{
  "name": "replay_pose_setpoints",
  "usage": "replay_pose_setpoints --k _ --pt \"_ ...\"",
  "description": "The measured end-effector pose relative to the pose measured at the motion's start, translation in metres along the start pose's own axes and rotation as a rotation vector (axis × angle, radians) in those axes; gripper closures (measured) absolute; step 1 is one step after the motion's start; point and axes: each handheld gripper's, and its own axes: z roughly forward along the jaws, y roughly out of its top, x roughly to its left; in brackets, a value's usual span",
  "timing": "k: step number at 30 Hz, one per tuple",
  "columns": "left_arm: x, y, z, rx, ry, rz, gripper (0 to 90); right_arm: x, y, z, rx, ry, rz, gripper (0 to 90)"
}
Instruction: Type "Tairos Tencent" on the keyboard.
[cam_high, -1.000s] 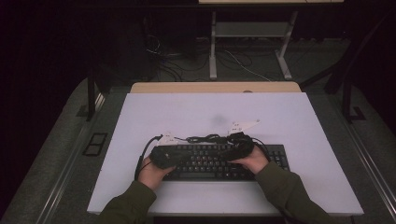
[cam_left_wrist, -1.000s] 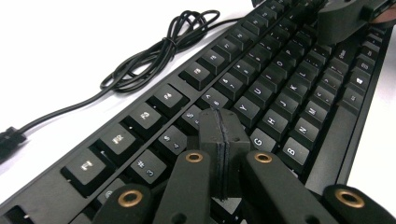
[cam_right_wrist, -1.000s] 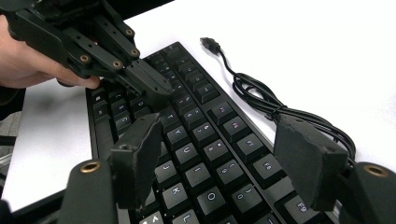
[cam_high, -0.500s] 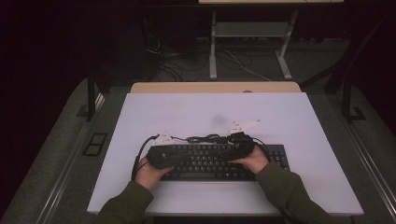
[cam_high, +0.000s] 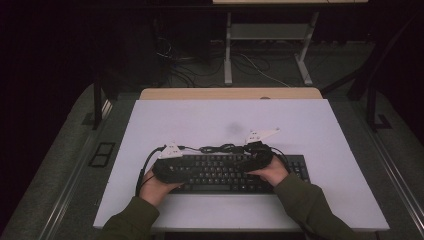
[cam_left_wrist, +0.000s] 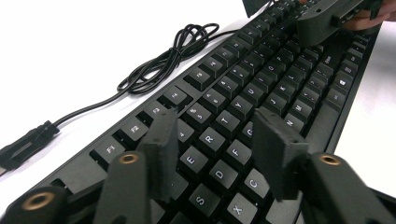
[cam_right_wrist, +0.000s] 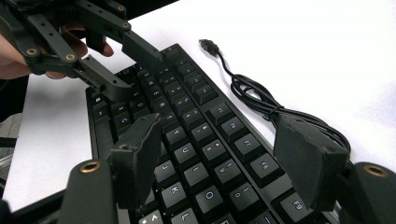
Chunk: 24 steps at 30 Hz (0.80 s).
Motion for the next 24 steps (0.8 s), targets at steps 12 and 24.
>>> replay_pose_setpoints --k 12,24 --pt "0.0016 -0.0069 -0.003 -0.022 0.005 -0.002 29.1 0.0016 -0.0006 -0.002 0.004 0.005 -0.003 40.8" --pt "0.005 -0.0094 -0.0042 -0.038 0.013 -0.021 25.2 0.0051 -0.0018 -0.0014 0.051 0.013 -0.025 66.9"
